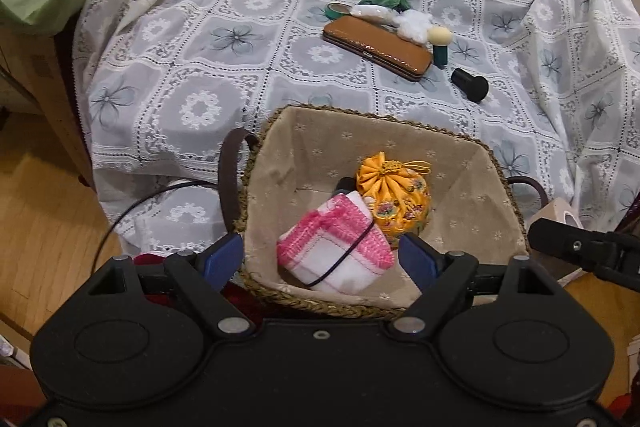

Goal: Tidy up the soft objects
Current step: 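Release the pink towel and tape roll into the basket with both tools, then move both open tools up from the basket toward the brown wallet, then reach the right tool to the black foam-tipped stick and grasp it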

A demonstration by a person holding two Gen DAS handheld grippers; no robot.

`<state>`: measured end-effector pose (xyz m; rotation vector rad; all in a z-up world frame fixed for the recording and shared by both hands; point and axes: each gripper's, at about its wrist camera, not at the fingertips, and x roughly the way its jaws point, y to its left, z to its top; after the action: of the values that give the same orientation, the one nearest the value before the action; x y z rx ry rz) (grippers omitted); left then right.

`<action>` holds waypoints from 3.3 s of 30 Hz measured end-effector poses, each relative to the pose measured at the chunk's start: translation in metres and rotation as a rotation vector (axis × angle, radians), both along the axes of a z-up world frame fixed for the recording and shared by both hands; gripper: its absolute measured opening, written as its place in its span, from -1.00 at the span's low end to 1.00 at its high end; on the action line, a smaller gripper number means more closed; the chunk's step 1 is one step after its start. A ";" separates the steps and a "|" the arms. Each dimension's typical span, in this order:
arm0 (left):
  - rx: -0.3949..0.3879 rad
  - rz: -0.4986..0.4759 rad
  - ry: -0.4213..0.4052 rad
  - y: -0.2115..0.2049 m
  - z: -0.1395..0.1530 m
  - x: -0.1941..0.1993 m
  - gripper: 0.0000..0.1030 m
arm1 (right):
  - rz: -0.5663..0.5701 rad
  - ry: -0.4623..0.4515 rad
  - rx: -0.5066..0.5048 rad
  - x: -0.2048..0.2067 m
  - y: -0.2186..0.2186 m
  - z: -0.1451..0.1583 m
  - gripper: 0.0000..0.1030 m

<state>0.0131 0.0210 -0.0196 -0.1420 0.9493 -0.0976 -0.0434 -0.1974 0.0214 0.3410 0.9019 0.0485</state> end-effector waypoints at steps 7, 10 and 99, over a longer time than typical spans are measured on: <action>0.015 -0.004 -0.001 -0.001 0.000 -0.001 0.57 | 0.013 -0.015 -0.004 -0.002 0.002 0.002 0.00; 0.017 -0.009 0.004 -0.001 0.000 -0.001 0.57 | 0.017 -0.022 -0.013 -0.003 0.003 0.003 0.02; 0.158 -0.123 -0.025 -0.030 0.004 0.140 0.74 | -0.127 0.107 -0.078 0.175 -0.043 -0.030 0.72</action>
<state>0.1531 -0.0089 -0.0159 0.0636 0.9370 -0.1371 0.1316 -0.2405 -0.0086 0.3299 0.9834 -0.1228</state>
